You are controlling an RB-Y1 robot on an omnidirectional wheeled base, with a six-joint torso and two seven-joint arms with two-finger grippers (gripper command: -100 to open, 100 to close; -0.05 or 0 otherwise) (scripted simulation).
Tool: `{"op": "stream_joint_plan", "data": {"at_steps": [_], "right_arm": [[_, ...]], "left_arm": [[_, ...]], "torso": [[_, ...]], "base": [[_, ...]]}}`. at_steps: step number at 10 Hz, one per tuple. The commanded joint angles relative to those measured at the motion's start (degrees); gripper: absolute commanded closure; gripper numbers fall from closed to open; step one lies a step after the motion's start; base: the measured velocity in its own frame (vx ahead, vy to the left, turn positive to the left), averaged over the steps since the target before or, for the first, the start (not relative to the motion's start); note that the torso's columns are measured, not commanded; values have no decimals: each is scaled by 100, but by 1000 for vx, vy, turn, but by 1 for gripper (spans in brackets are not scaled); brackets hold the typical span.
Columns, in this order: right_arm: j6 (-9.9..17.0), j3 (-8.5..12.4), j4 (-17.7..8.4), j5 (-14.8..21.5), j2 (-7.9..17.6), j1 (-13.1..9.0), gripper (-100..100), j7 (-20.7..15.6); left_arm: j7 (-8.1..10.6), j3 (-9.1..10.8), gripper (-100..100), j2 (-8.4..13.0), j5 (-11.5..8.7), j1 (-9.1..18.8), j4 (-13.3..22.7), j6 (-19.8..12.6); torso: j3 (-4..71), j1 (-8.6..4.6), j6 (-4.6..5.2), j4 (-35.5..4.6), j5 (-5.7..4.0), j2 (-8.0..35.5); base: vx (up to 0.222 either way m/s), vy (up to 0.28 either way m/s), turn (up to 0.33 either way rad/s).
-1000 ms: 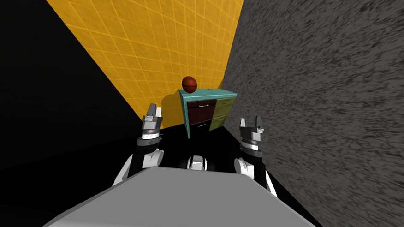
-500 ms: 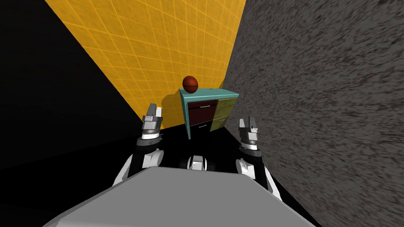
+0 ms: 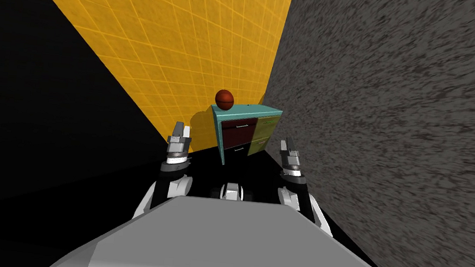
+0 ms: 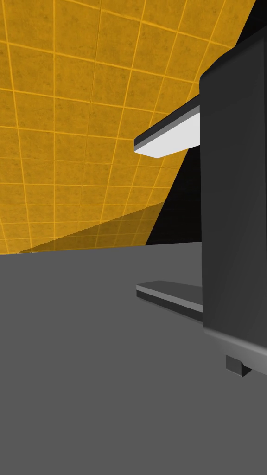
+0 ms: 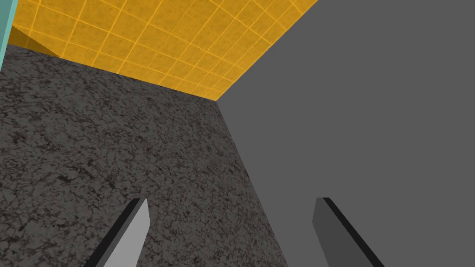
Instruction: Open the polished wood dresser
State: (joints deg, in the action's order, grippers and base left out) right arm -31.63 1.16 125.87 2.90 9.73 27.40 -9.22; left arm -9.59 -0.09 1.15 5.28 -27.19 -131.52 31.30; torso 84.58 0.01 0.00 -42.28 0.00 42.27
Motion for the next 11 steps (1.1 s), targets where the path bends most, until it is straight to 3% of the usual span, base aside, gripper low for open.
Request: {"op": "stream_joint_plan", "data": {"at_steps": [1, 11], "right_arm": [[-20, 6, -66, 152, 78, -15, -100, -390], [-113, 9, -387, 943, 296, -71, -100, -1986]], "left_arm": [[0, 0, 0, 0, 0, 0, 0, 0], [0, 0, 0, 0, 0, 0, 0, 0]], "torso": [[0, -1, 0, 0, -1, -1], [0, 0, 0, 0, 0, -2]], "base": [[46, 12, 12], [51, 21, 19]]}}
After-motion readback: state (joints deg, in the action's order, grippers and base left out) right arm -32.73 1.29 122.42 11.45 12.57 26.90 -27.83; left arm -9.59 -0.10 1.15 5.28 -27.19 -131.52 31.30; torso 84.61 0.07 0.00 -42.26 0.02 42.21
